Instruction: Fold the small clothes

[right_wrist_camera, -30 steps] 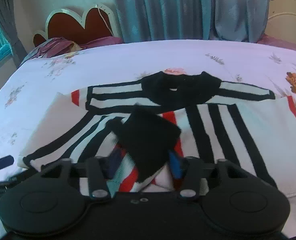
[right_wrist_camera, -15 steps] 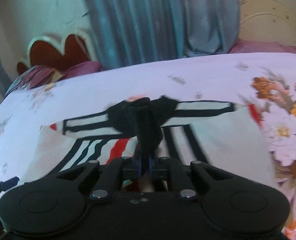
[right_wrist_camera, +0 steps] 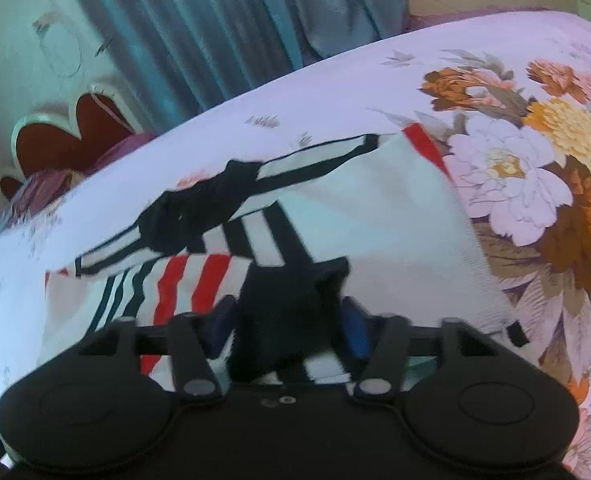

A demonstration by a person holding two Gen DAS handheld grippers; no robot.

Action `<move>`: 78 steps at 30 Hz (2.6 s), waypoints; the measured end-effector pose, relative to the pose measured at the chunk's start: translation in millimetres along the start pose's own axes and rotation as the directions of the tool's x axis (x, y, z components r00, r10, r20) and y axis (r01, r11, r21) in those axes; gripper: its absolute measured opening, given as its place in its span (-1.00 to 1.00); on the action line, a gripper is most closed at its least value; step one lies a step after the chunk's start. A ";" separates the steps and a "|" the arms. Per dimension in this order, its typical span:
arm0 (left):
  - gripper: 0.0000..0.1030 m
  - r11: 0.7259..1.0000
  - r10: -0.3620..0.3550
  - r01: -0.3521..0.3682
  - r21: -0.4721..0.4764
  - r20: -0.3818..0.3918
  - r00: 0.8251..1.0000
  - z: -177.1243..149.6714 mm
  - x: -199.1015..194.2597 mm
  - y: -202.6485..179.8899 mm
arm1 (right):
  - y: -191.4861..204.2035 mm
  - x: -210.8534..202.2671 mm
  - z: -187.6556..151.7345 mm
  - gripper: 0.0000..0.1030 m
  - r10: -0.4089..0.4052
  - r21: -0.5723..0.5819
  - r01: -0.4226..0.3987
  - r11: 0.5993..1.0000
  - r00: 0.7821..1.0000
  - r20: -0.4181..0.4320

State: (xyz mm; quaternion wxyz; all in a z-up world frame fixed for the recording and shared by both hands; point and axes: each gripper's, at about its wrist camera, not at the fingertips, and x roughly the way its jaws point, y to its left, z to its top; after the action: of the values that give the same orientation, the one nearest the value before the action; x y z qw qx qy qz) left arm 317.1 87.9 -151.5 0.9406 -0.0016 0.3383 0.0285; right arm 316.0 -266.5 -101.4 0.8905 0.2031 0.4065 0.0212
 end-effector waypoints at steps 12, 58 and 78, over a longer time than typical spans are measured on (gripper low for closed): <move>-0.48 0.999 0.018 -0.019 -0.039 -0.030 0.999 -2.7 5.6 -2.5 | 38.6 -21.2 13.6 -0.86 0.037 -0.246 -0.005 0.969 0.992 0.123; -0.47 1.000 0.019 -0.020 -0.020 -0.095 0.995 5.2 -4.8 -5.0 | -10.7 10.9 37.7 -0.41 -0.061 -0.235 0.072 0.969 0.997 0.056; -0.46 0.991 -0.098 0.095 -0.091 -0.039 0.994 61.7 7.7 -22.1 | 15.8 27.9 27.9 -0.90 -0.006 -0.289 0.003 0.957 1.000 -0.011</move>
State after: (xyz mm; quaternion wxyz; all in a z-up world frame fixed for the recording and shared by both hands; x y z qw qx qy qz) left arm 363.5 67.6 -109.2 0.9323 -0.0605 0.3566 -0.0020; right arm 357.0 -256.0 -99.0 0.9083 0.0697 0.4047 0.0797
